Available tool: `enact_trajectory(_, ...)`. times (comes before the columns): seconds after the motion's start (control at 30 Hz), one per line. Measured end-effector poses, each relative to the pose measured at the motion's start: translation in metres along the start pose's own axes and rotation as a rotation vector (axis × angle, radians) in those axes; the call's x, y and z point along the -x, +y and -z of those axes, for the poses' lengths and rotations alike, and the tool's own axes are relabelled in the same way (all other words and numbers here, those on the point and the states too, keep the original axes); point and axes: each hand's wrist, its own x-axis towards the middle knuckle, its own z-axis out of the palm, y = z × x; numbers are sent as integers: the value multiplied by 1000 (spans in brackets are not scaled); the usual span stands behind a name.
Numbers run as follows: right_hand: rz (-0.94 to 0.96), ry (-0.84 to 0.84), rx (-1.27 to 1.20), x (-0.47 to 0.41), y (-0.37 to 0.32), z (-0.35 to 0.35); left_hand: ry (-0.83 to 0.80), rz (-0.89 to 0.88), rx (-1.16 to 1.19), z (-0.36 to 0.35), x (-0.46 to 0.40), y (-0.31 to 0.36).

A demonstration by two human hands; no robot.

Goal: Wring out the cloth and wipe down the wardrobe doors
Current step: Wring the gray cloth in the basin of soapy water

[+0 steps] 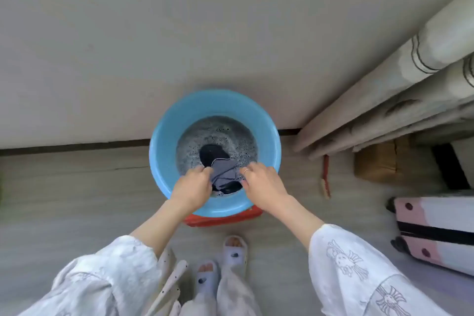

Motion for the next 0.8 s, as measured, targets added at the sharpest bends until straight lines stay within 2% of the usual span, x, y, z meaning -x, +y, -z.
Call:
enact_trajectory(0.23, -43, -69, 13, -68, 9, -58, -99, 136, -26, -41, -62, -20)
enact_trajectory(0.33, -6, -79, 60, -86, 5, -66, -25, 88, -62, -47, -76, -29)
enact_trajectory(0.43, -96, -19, -192, -101, 9, -61, 208, 65, 290, -39, -86, -32)
enact_trajectory(0.5, -239, -13, -418, -109, 13, -53, 240, 172, 563, -29, -92, -31)
enact_trajectory(0.57, -360, -51, -556, -116, 17, -50, 203, 236, 695, -29, -96, -29)
enact_trajectory(0.7, -360, -283, -452, -117, 23, -51, 41, 204, 472, -38, -96, -32)
enact_trajectory(0.73, -360, -275, -429, -116, 24, -52, 40, 202, 453, -41, -96, -35)
enact_trajectory(0.8, -371, -107, -432, -114, 24, -55, 129, 224, 487, -42, -94, -39)
